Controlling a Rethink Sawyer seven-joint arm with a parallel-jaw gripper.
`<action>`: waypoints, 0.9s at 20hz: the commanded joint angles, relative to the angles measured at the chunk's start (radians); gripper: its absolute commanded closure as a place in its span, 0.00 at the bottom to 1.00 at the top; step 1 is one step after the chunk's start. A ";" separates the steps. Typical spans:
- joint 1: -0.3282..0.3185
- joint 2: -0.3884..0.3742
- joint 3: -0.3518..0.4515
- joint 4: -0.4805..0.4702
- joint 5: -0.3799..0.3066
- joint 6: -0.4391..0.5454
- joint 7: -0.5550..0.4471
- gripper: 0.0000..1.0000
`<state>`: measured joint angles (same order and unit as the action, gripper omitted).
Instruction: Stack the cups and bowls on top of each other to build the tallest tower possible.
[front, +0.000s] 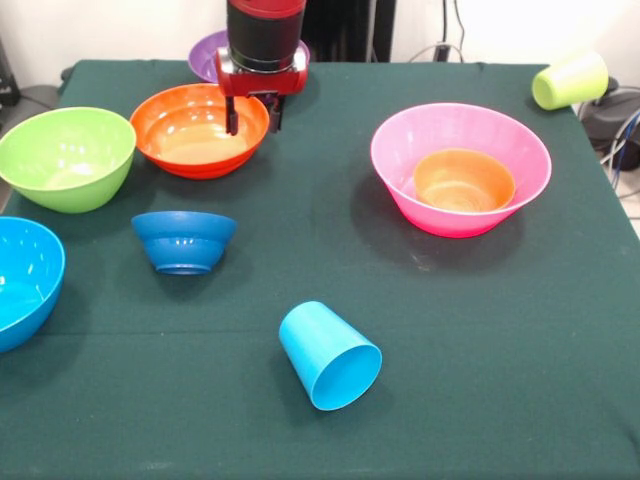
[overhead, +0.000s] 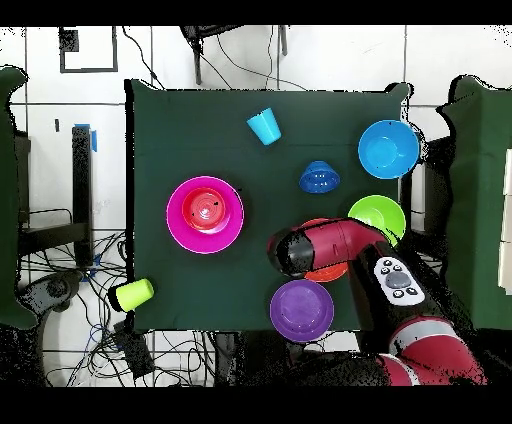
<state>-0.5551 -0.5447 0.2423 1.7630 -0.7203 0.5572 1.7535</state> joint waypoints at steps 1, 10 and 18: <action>0.028 0.044 0.008 -0.056 -0.077 -0.064 -0.007 0.00; 0.026 0.058 0.008 -0.057 -0.079 -0.077 -0.008 0.00; -0.012 0.050 0.044 -0.027 -0.079 -0.129 -0.035 1.00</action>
<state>-0.5563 -0.5134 0.2348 1.7626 -0.7201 0.5535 1.7537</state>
